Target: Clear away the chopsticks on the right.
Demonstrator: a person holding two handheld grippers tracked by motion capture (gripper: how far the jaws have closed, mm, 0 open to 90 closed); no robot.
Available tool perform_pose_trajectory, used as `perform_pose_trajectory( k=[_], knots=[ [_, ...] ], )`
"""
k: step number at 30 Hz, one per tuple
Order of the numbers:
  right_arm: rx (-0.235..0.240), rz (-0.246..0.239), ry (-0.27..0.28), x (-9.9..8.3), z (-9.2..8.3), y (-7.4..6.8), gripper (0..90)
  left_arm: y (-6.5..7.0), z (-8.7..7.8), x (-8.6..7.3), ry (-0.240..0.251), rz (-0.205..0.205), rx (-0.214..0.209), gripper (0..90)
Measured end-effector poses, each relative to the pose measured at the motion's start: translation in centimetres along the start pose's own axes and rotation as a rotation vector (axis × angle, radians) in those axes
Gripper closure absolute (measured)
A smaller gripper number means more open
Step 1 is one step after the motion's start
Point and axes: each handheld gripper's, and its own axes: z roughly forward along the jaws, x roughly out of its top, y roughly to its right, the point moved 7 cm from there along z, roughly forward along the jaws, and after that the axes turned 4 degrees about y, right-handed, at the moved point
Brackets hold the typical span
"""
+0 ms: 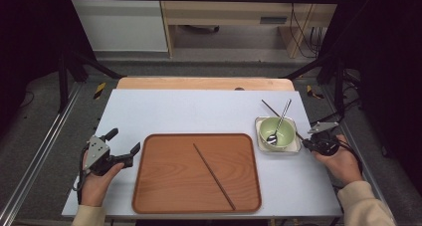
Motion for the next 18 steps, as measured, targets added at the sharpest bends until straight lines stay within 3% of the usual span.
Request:
perform_pose_trajectory(
  k=[3, 5, 6, 8, 9, 10, 12, 14, 18],
  knots=[
    [0.001, 0.022, 0.042, 0.2, -0.6, 0.2, 84.6, -0.1, 0.0, 0.0, 0.001, -0.002, 0.002, 6.9],
    [-0.024, 0.042, 0.065, 0.4, -1.1, 0.5, 84.6, -0.1, 0.0, 0.0, 0.001, -0.002, 0.003, 6.9],
    [-0.062, 0.078, 0.088, 0.6, -1.8, 1.0, 84.7, -0.1, 0.0, 0.0, 0.002, -0.002, 0.003, 6.9],
    [-0.087, 0.100, 0.101, 0.8, -2.2, 1.3, 84.6, -0.1, 0.0, 0.0, 0.002, -0.002, 0.004, 6.9],
    [-0.133, 0.158, 0.136, 1.3, -3.1, 1.8, 84.6, -0.1, 0.0, 0.0, 0.002, -0.002, 0.003, 6.9],
    [-0.133, 0.158, 0.136, 1.3, -3.1, 1.8, 84.6, -0.1, 0.0, 0.0, 0.001, -0.002, 0.003, 6.9],
    [-0.180, 0.220, 0.175, 2.0, -4.3, 2.4, 84.6, 0.0, 0.0, 0.0, 0.001, -0.001, 0.002, 6.9],
    [-0.192, 0.243, 0.193, 2.3, -4.9, 2.6, 84.6, 0.0, 0.0, 0.1, 0.002, 0.000, 0.002, 6.9],
    [-0.197, 0.243, 0.211, 2.9, -5.6, 2.7, 84.6, -0.1, -0.1, 0.1, 0.004, -0.001, 0.003, 6.9]
  ],
)
